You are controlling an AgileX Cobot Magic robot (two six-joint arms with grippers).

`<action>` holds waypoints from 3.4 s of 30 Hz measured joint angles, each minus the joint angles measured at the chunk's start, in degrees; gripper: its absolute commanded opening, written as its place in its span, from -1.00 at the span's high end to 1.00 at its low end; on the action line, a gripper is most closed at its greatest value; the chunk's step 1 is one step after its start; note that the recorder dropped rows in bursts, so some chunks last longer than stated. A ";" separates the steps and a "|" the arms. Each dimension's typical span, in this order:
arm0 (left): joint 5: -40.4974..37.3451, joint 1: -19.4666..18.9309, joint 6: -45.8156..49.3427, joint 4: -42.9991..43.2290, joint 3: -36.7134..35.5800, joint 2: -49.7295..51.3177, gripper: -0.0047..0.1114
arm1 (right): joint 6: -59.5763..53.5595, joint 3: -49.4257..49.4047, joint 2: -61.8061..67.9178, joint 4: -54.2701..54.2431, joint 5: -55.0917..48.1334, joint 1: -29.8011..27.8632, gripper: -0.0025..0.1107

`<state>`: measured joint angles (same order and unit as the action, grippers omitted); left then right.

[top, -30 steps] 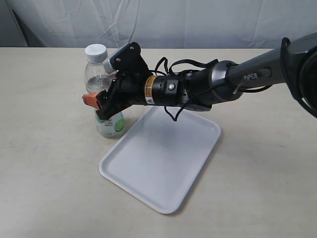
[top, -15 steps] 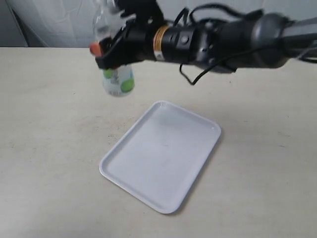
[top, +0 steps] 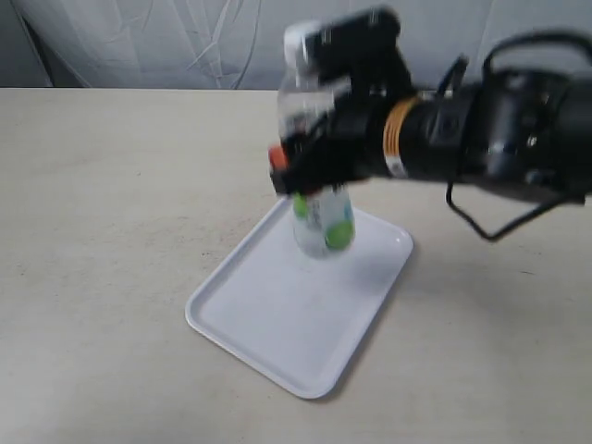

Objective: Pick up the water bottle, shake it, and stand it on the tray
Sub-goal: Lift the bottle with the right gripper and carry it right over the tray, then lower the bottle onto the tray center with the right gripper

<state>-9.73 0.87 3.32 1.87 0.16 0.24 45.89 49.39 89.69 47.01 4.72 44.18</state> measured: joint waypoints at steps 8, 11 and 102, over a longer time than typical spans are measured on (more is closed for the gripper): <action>0.00 0.00 0.00 0.00 0.00 0.00 0.89 | 0.14 3.92 -9.23 0.25 8.48 0.00 0.97; 0.00 0.00 0.00 0.00 0.00 0.00 0.89 | 0.14 8.58 -12.41 0.25 9.07 0.00 0.97; 0.00 0.00 0.00 0.00 0.00 0.00 0.89 | -6.39 0.84 12.70 -2.92 13.38 4.58 -0.08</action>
<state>-9.73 0.87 3.32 1.87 0.16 0.24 39.50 50.23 102.39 44.09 18.11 48.76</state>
